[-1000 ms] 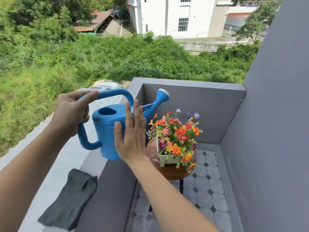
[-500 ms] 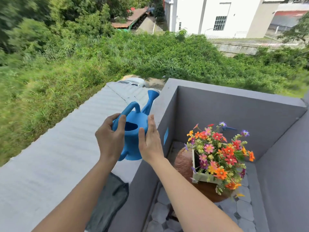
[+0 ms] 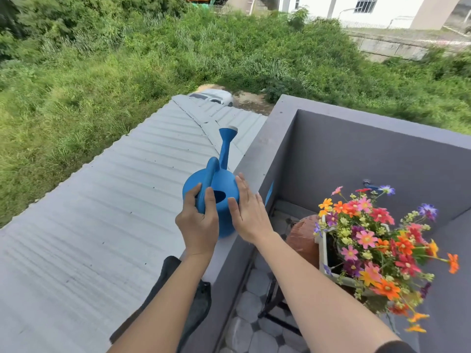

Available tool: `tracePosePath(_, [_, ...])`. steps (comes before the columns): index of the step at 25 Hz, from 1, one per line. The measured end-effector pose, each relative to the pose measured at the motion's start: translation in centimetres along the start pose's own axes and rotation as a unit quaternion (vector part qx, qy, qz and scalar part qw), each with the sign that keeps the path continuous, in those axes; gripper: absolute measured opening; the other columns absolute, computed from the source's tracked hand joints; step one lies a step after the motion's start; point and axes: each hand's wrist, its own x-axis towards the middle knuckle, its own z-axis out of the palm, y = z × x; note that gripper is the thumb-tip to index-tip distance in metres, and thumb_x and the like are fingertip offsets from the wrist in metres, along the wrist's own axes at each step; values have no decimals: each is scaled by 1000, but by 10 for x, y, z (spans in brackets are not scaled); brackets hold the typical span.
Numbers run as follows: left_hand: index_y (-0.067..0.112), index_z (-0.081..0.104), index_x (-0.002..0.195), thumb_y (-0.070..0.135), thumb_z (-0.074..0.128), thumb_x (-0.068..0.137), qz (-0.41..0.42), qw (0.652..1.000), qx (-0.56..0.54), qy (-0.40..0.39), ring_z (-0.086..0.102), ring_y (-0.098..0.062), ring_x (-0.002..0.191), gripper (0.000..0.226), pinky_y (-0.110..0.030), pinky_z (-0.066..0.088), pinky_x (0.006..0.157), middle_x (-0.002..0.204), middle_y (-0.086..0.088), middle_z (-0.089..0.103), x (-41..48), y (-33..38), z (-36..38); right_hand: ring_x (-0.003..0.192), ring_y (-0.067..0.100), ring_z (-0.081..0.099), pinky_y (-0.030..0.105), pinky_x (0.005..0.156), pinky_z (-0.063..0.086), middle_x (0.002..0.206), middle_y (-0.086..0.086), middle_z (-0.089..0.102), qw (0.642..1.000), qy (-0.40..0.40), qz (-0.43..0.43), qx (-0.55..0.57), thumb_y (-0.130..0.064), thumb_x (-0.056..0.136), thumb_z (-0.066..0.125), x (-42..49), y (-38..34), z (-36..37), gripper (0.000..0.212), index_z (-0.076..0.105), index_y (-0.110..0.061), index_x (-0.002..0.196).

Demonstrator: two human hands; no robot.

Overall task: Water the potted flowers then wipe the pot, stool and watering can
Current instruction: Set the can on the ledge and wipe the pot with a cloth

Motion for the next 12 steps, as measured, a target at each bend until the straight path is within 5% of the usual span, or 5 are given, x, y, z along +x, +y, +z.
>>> tracePosePath(12, [9,56,114,29,52,94,-4,999,22,-35,57,-15,59,29,-23,44,59,69,8,57,-23,13,-4,146,12,14,48,119,13,160,-6,13,1000,20,-10,14,-67,85,4,-18,8,-9,79,10,-21,150])
